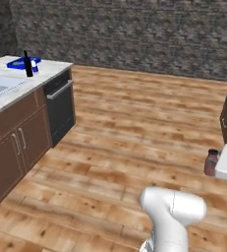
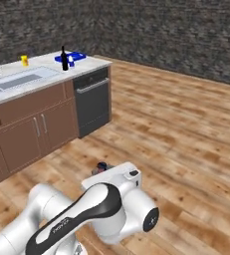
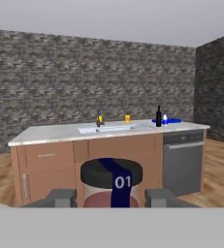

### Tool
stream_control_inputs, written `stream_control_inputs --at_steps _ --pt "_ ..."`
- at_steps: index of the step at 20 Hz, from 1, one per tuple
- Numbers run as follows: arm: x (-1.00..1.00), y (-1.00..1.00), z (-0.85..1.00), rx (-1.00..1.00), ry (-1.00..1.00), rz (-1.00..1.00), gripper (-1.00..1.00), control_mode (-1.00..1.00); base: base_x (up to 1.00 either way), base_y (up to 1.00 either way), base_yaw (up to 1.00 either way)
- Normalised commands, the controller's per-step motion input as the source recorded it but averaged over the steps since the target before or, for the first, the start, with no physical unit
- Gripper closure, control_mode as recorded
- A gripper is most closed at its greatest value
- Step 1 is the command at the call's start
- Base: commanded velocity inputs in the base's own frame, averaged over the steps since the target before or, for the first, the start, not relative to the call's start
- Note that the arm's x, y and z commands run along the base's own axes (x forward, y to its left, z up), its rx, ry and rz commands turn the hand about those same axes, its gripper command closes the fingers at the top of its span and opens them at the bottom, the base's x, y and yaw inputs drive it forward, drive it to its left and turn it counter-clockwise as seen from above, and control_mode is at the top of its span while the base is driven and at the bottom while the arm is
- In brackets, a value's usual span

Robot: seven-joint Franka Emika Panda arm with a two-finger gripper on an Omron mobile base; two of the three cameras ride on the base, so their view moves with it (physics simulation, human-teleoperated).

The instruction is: Place the drinks on the dining counter in a tight cluster.

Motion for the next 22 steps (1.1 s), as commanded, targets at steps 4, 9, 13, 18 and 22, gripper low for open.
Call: stream_control_inputs --at_steps 4,9,13,18,22 --pt "0.0 0.0 0.0 0.0 0.0 0.0 1.0 1.0 0.85 0.0 0.03" --pt "0.0 0.0 0.0 0.0 0.0 0.0 1.0 1.0 0.86 0.0 0.06" --pt "0.0 0.0 0.0 0.0 0.0 0.0 1.0 1.0 0.84 0.0 0.12" --pt "0.0 0.0 0.0 0.0 0.0 0.0 1.0 1.0 0.83 0.0 0.18" --pt "0.0 0.0 0.0 0.0 0.0 0.0 1.0 1.0 0.85 0.0 0.19"
